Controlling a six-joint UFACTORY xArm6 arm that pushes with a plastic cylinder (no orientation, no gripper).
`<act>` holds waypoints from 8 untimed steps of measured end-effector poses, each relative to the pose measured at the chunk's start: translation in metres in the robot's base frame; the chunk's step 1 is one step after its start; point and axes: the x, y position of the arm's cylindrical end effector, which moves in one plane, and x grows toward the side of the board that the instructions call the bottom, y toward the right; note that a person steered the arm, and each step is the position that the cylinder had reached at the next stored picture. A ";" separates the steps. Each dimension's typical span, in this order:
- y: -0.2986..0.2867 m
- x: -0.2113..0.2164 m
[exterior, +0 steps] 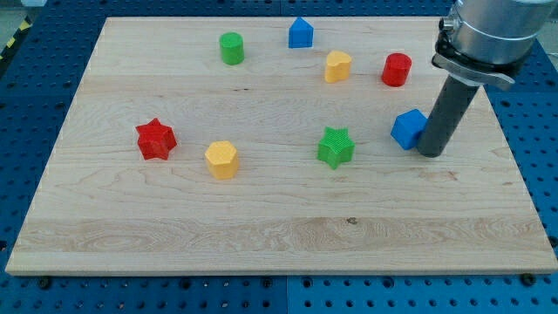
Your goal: Push the yellow hexagon diagonal to the bottom left of the yellow heart
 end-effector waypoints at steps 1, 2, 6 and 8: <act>-0.007 -0.013; -0.012 -0.020; -0.087 0.074; -0.200 0.083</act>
